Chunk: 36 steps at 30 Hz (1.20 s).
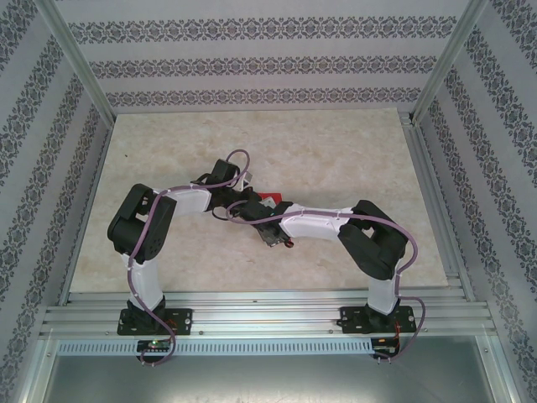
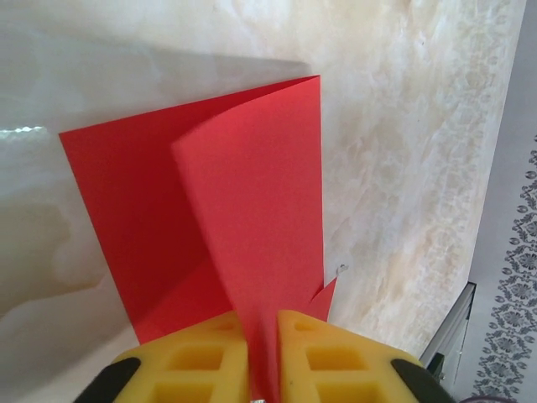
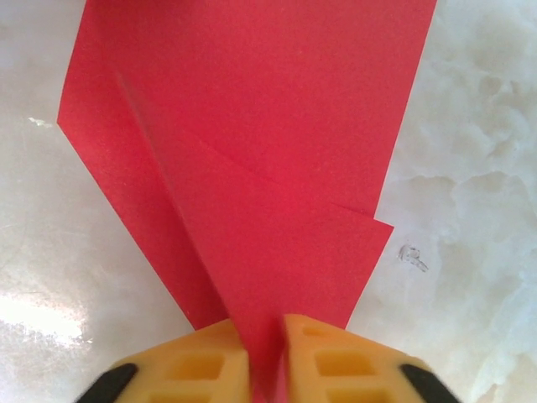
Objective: Fold a paper plane with a square sheet of paper (fold left side to right side)
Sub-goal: Fourth fold the wing at the center of the table.
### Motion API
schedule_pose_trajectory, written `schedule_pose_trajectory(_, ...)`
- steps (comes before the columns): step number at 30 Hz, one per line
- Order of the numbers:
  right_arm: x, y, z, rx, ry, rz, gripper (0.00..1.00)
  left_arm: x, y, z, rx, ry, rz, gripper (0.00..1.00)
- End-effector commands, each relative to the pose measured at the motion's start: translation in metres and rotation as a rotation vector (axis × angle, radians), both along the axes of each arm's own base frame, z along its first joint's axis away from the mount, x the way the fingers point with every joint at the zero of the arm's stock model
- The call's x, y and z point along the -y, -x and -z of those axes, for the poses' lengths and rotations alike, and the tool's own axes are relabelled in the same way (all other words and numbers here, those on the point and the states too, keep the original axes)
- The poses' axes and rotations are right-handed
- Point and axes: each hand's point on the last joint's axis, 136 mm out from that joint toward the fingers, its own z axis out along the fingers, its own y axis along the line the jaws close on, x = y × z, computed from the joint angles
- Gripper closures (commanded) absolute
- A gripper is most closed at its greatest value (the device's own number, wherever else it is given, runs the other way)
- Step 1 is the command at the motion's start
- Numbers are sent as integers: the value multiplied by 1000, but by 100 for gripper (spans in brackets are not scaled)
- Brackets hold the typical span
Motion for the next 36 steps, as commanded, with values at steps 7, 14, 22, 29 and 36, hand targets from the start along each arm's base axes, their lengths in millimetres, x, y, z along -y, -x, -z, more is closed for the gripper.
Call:
schedule_pose_trajectory(7,-10,4,0,-34,-113,-23,95,-13,-13,-56,138,16,1,47)
schedule_pose_trajectory(14,-18,5,-5,-88,-270,-6,95,-61,-12,-68,175,-6,-110,38)
schedule_pose_trajectory(22,-24,0,-13,-136,-418,24,94,-37,-2,-27,60,88,-84,71)
schedule_pose_trajectory(29,-25,-2,-10,-180,-513,54,93,-2,3,-5,21,89,-19,75)
schedule_pose_trajectory(36,-23,-4,-7,-199,-547,69,92,8,7,12,-5,61,0,76)
